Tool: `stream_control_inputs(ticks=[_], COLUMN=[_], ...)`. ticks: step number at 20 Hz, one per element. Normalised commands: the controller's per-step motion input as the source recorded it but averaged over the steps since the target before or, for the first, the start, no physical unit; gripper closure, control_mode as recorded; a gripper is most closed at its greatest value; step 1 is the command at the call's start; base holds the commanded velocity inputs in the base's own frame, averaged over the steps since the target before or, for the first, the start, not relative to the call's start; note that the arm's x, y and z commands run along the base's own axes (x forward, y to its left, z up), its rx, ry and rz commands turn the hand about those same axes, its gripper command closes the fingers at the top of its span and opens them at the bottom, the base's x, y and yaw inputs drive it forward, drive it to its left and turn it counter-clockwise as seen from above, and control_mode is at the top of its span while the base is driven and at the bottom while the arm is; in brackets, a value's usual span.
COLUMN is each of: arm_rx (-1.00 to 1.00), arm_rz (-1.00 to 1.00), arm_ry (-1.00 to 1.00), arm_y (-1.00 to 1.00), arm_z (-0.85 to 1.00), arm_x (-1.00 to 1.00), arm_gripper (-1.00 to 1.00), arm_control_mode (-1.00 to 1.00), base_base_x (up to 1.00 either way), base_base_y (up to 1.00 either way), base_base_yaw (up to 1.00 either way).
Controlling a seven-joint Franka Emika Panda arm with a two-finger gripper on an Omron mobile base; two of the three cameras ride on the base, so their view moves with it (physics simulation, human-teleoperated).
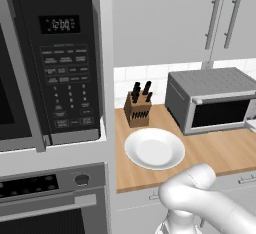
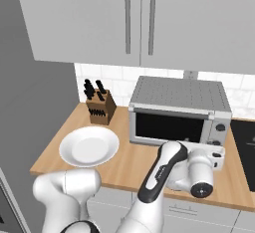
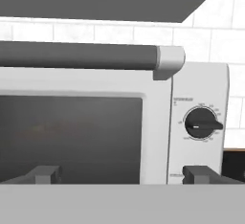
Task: Pick up the kebab skewer and baguette bread, and place them inside the toaster oven. Close the toaster oven door and start by setting the timer.
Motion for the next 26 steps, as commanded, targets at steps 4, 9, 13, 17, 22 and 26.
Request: stream_control_inputs(ticks=[4,9,13,17,22,26], arm_rx=[0.0,0.0,0.0,0.0,0.0,0.0], arm_rz=[0.0,0.0,0.0,0.0,0.0,0.0], arm_ry=[0.0,0.01,0.05,0.04,0.03,0.0], arm_y=[-0.46,-0.25,-0.14,-0.14,-0.17,-0.19], arm_z=[0.0,0.0,0.0,0.0,-0.01,-0.04], arm_x=[0.0,0.0,0.0,0.0,0.0,0.0], arm_gripper=[-1.0,-1.0,-1.0,-1.0,-1.0,-1.0], arm_control_mode=[-1.0,-1.0,-1.0,-1.0,-1.0,-1.0], base_base_x=[0.0,0.0,0.0,0.0,0.0,0.0], base_base_y=[0.0,0.0,0.0,0.0,0.0,0.0], base_base_yaw=[0.0,0.0,0.0,0.0,0.0,0.0])
